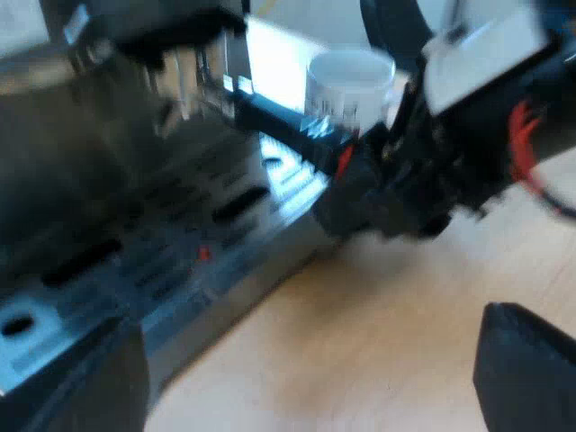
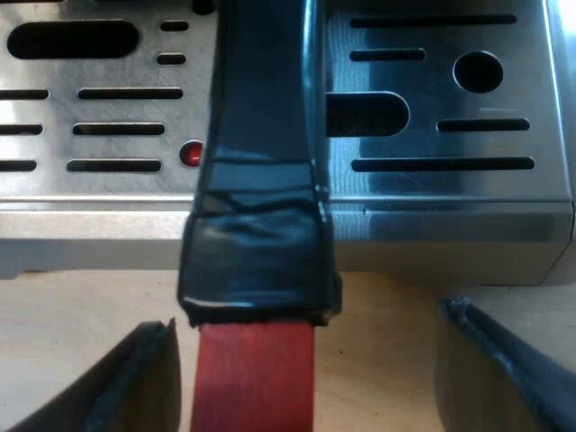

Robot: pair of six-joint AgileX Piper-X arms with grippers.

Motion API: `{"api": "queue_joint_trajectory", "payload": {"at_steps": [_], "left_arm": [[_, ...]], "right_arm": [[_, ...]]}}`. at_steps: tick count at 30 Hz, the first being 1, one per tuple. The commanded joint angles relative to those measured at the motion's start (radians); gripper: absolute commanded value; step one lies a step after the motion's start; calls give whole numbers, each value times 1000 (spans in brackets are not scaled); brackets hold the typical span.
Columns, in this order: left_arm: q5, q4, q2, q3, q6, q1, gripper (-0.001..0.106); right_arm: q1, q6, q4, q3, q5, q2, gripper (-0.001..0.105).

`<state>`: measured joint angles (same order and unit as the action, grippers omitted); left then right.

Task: Grind coffee beans and then tamp

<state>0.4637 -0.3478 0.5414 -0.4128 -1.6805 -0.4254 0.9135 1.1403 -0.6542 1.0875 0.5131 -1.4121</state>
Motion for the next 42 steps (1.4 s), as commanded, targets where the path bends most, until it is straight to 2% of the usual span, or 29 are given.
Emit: {"api": "queue_joint_trajectory", "payload": {"at_steps": [1,6,14,18,36,39,42], "left_arm": [[25,34,45,0,6,-2,86],[27,47,79,3,33,-2,86],[27,63,80,9,33,-2,86],[40,63,80,9,33,-2,86],[50,63,80,9,33,-2,86],[50,63,80,9,33,-2,86],[50,63,80,9,33,-2,86]], "right_arm": [[-3,7,-1,0,-2,5,60],[-3,7,-1,0,-2,5,60],[-3,11,2,0,-2,5,60],[-3,52,32,0,-2,5,60],[-3,53,22,0,-2,5,60],[-3,53,22,0,-2,5,53],[-3,53,22,0,-2,5,37]]}}
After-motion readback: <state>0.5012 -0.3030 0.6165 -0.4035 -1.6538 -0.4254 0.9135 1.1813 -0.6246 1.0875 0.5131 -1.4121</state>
